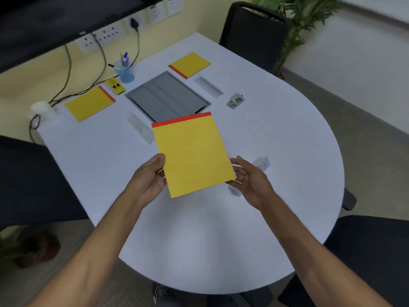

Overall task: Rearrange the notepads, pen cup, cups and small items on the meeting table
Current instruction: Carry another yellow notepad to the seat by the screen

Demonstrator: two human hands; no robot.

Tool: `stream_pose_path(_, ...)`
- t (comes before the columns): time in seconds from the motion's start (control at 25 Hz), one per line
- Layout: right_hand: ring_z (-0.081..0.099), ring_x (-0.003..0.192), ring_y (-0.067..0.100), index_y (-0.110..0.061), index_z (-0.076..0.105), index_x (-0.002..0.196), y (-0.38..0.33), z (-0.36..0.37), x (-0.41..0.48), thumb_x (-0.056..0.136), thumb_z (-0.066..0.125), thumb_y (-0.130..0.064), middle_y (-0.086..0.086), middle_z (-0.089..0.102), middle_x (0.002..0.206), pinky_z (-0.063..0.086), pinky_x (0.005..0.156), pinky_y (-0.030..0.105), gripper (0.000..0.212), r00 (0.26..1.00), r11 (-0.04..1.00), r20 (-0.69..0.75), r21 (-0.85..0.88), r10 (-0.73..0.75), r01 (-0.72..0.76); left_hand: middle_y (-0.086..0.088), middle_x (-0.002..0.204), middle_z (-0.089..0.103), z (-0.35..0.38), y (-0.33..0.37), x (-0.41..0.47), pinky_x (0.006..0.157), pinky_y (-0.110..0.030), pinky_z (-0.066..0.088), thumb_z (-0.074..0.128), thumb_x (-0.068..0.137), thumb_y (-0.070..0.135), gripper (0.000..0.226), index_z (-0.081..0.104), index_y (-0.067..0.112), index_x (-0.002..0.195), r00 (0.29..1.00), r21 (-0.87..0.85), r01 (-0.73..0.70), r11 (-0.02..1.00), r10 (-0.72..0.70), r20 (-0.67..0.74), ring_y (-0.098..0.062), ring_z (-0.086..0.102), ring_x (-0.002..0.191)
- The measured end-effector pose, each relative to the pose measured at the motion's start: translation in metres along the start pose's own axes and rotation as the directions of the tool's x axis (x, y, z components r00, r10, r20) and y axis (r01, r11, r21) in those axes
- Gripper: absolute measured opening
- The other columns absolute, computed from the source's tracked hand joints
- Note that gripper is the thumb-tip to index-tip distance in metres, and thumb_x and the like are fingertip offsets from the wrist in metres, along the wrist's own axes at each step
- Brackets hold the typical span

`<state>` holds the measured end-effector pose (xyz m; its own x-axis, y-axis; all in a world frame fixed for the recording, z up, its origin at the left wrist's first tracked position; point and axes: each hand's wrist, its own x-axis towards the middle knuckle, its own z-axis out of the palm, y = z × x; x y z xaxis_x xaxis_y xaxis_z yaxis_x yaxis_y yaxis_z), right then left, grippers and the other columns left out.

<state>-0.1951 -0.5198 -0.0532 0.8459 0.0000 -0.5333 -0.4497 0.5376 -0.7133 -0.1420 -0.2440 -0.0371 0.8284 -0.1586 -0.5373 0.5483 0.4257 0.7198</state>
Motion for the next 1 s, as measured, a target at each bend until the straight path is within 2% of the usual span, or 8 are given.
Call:
stream_pose_path(0.16,0.071,0.093,0.022,-0.005,0.069,0.122,0.027,0.057,-0.004,0.098,0.059,-0.021,0.011,0.074,0.112,0.056,0.083,0.035,0.03,0.99,0.974,0.141,-0.226,0.003,0.03,-0.012,0.13,0.066,-0.065,0.032,-0.028,0.1,-0.044,0.051,0.048,0.103,0.02,0.028,0.066,0.007,0.12,1.0,0.028,0.011,1.0,-0.011,-0.007,-0.027,0.062,0.117)
stream_pose_path(0.36,0.07,0.086,0.023,-0.008,0.071,0.119,0.085,0.129,-0.018,0.097,0.063,-0.016,0.01,0.074,0.106,0.057,0.08,0.035,0.025,0.986,0.967,0.167,-0.252,0.01,0.033,-0.011,0.128,0.067,-0.15,0.076,-0.06,0.091,-0.037,0.056,0.047,0.103,0.02,0.029,0.067,0.007,0.118,0.997,0.092,0.028,0.995,-0.034,0.068,-0.023,0.066,0.115)
stream_pose_path(0.48,0.067,0.08,0.022,-0.011,0.072,0.111,0.117,0.169,-0.023,0.095,0.065,-0.011,0.01,0.072,0.103,0.06,0.075,0.032,0.017,0.986,0.969,0.165,-0.245,0.018,0.023,-0.013,0.129,0.066,-0.194,0.099,-0.075,0.1,-0.04,0.051,0.051,0.102,0.024,0.033,0.064,0.005,0.125,0.992,0.085,0.068,0.994,-0.076,0.099,-0.025,0.063,0.119)
stream_pose_path(0.6,0.067,0.076,0.022,-0.01,0.068,0.106,0.136,0.202,-0.027,0.095,0.064,-0.006,0.01,0.073,0.097,0.061,0.072,0.032,0.012,0.989,0.982,0.147,-0.187,0.001,0.027,-0.012,0.11,0.073,-0.225,0.12,-0.086,0.088,-0.037,0.058,0.055,0.098,0.034,0.033,0.076,0.008,0.104,0.992,-0.006,0.083,0.996,-0.082,0.099,-0.021,0.07,0.094)
stream_pose_path(0.68,0.07,0.073,0.021,-0.011,0.066,0.102,0.142,0.222,-0.027,0.096,0.062,-0.003,0.008,0.076,0.092,0.061,0.071,0.033,0.011,0.992,0.988,0.127,-0.151,-0.022,0.041,-0.012,0.106,0.075,-0.239,0.13,-0.09,0.083,-0.035,0.059,0.06,0.095,0.031,0.03,0.079,0.008,0.095,0.994,-0.057,0.056,0.997,-0.051,0.093,-0.021,0.072,0.087)
stream_pose_path(0.76,0.072,0.073,0.021,-0.012,0.064,0.099,0.145,0.238,-0.023,0.096,0.061,-0.001,0.008,0.077,0.091,0.061,0.072,0.033,0.011,0.994,0.992,0.104,-0.117,-0.037,0.049,-0.016,0.115,0.072,-0.249,0.131,-0.086,0.086,-0.037,0.058,0.065,0.093,0.017,0.021,0.073,0.003,0.106,1.0,0.004,-0.011,1.0,0.011,0.011,-0.023,0.071,0.094)
stream_pose_path(0.84,0.074,0.071,0.021,-0.011,0.061,0.098,0.146,0.253,-0.016,0.097,0.06,0.001,0.008,0.077,0.088,0.062,0.07,0.033,0.013,0.996,0.994,0.083,-0.104,-0.031,0.04,-0.017,0.115,0.072,-0.256,0.13,-0.08,0.082,-0.035,0.06,0.067,0.09,0.003,0.026,0.066,-0.001,0.116,0.994,0.05,-0.05,0.997,0.055,-0.091,-0.026,0.072,0.101)
stream_pose_path(1.0,0.073,0.066,0.019,-0.01,0.057,0.101,0.148,0.279,0.007,0.097,0.058,0.004,0.006,0.076,0.079,0.062,0.067,0.031,0.014,0.997,0.995,0.079,-0.102,-0.013,0.021,-0.017,0.104,0.075,-0.267,0.136,-0.058,0.075,-0.032,0.062,0.067,0.086,-0.008,0.021,0.066,-0.004,0.106,0.964,-0.078,-0.106,0.991,0.084,-0.251,-0.026,0.074,0.096)
